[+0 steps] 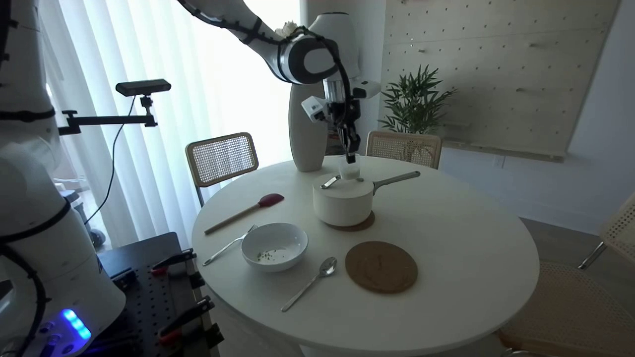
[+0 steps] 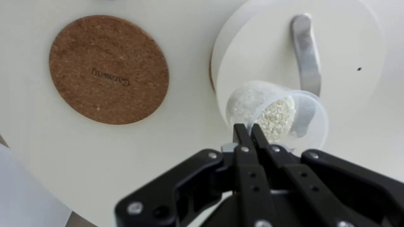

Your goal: Take the clear cup and place it at the left side of the white pot

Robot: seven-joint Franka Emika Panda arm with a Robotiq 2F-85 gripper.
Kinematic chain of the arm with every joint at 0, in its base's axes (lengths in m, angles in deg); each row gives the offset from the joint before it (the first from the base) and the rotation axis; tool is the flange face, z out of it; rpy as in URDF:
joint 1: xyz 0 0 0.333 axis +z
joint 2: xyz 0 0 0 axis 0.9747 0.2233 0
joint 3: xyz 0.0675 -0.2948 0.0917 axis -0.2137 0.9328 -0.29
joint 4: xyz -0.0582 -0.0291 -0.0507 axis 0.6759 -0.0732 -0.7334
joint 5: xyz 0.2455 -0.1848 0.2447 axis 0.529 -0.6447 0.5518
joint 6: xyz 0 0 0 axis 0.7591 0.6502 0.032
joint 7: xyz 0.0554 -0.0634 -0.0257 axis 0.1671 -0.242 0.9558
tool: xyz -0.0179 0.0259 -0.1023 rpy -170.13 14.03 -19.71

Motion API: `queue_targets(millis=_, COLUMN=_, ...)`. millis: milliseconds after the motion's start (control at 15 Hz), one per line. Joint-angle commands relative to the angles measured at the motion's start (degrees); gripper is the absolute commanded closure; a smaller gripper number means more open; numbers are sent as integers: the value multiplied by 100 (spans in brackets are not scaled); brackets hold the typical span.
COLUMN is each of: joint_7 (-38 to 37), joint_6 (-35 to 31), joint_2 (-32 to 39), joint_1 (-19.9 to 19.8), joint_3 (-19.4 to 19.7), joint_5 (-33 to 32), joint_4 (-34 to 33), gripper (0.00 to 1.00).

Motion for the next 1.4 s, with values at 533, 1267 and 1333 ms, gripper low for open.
queue_targets(millis=533, joint_7=-1471, joint_6=120, joint_2=-345, joint_1=1070, joint_3=-835, joint_5=-698, joint_4=112, gripper=99)
queue_targets(millis=1267, joint_7=-1193, joint_6=403, joint_2=980, joint_1=1360, joint_3=-1111, joint_5=-500, joint_4=-1456, gripper=99)
queue_targets(millis=1333, joint_7=-1146, joint_6=469, joint_2=1175, joint_1=1368, joint_3=-1099, joint_5=-467, joint_4=-1661, gripper=99)
